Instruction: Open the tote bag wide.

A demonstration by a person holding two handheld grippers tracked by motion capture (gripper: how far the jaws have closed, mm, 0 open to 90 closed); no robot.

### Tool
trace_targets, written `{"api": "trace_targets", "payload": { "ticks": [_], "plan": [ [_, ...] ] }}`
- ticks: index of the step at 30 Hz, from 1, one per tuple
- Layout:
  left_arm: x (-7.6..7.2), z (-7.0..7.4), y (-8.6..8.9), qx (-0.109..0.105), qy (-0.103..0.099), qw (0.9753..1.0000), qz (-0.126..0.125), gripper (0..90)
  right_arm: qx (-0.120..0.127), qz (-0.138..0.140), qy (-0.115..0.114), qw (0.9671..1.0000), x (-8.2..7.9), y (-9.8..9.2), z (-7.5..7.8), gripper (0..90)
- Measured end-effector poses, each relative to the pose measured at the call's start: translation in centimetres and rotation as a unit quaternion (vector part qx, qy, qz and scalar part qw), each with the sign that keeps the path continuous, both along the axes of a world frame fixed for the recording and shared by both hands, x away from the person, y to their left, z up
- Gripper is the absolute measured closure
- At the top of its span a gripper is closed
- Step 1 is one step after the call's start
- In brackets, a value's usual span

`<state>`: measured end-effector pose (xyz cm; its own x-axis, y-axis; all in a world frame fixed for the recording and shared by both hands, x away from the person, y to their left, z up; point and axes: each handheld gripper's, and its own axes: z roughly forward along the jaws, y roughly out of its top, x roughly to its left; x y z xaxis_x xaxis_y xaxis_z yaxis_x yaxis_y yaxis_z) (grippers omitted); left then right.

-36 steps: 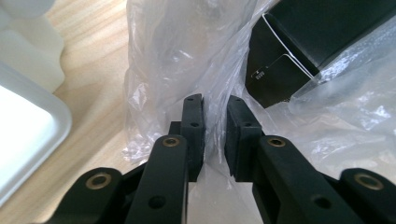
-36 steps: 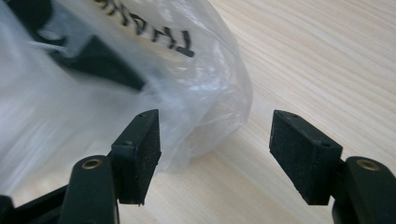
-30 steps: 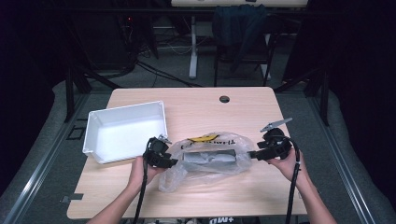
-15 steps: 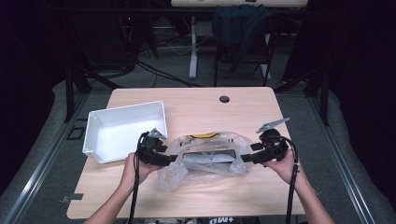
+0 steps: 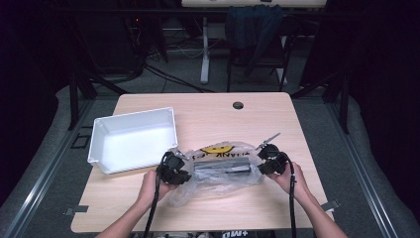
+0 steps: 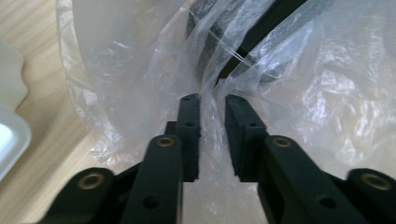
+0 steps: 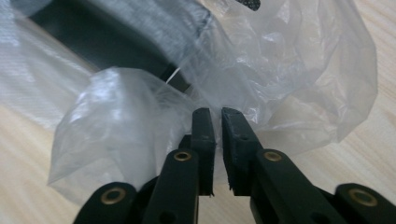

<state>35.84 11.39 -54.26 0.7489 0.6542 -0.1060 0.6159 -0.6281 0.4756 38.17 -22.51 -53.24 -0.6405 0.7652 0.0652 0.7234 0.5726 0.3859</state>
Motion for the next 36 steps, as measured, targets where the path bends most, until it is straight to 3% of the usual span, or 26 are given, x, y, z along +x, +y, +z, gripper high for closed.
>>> {"api": "trace_targets", "payload": {
  "ticks": [1, 4, 6, 8, 11, 12, 14, 16, 19, 21, 23, 25, 29, 31, 32, 33, 36],
  "plan": [
    [0.0, -0.1, -0.1, 0.002, 0.000, 1.0000, -0.002, 78.5, 0.016, -0.018, -0.012, 0.9996, -0.1, 0.3, -0.5, 85.0],
    [0.0, -0.3, -0.2, 0.001, 0.004, 0.9999, -0.009, 82.4, -0.026, 0.004, -0.004, 0.9996, 0.4, 0.2, -0.3, 87.2],
    [-0.3, -0.5, -0.5, 0.002, 0.004, 0.9999, -0.014, 84.4, -0.019, -0.003, -0.006, 0.9998, 0.3, 0.3, -0.6, 88.2],
    [-0.6, -0.6, -0.8, 0.001, 0.008, 0.9998, -0.021, 85.0, -0.040, 0.010, 0.004, 0.9991, 0.2, 0.1, -0.3, 88.6],
    [-1.0, -0.3, -1.1, 0.000, 0.010, 0.9995, -0.029, 85.0, -0.050, 0.010, 0.007, 0.9987, 0.0, -0.3, -0.1, 88.7],
    [-0.9, -0.2, -0.9, -0.003, 0.008, 0.9996, -0.026, 84.9, -0.042, 0.002, 0.000, 0.9991, -0.1, -0.5, -0.1, 88.4],
    [-0.6, 0.3, -0.3, -0.022, 0.003, 0.9997, -0.013, 84.6, -0.045, -0.009, -0.013, 0.9989, 0.1, -1.0, 0.3, 88.1],
    [-0.1, 0.7, 0.5, -0.041, -0.003, 0.9991, 0.009, 84.3, -0.026, -0.026, -0.027, 0.9990, 0.5, -1.5, 0.5, 87.7],
    [0.7, 0.5, 1.0, -0.052, -0.022, 0.9975, 0.044, 85.0, -0.007, -0.047, -0.040, 0.9981, 1.4, -1.9, 0.7, 86.8],
    [1.0, 0.3, 0.9, -0.053, -0.032, 0.9961, 0.064, 86.5, -0.007, -0.054, -0.049, 0.9973, 2.2, -1.7, 0.6, 86.6],
    [1.5, -0.1, 0.6, -0.037, -0.040, 0.9954, 0.078, 87.5, -0.014, -0.057, -0.048, 0.9971, 2.7, -1.4, 0.3, 86.6],
    [1.9, -0.7, 0.2, -0.023, -0.032, 0.9958, 0.083, 88.1, -0.023, -0.056, -0.040, 0.9974, 3.1, -1.2, -0.2, 86.8],
    [1.5, -1.2, -0.3, -0.001, -0.009, 0.9983, 0.057, 88.5, -0.060, -0.037, -0.022, 0.9973, 2.9, -1.2, -0.8, 87.2],
    [1.0, -1.1, -0.3, 0.003, -0.010, 0.9990, 0.045, 88.4, -0.061, -0.036, -0.012, 0.9974, 2.6, -1.1, -1.0, 87.1],
    [0.7, -1.0, -0.4, 0.013, -0.007, 0.9993, 0.033, 88.2, -0.061, -0.034, -0.019, 0.9974, 2.4, -1.1, -1.1, 86.8],
    [0.6, -1.0, -0.4, 0.013, -0.008, 0.9995, 0.027, 87.5, -0.071, -0.021, -0.007, 0.9972, 2.2, -1.1, -1.0, 86.5],
    [0.1, -0.9, 0.0, 0.008, 0.004, 1.0000, 0.003, 83.3, -0.078, -0.007, -0.003, 0.9969, 1.6, -1.0, -1.0, 86.4]
  ]
}}
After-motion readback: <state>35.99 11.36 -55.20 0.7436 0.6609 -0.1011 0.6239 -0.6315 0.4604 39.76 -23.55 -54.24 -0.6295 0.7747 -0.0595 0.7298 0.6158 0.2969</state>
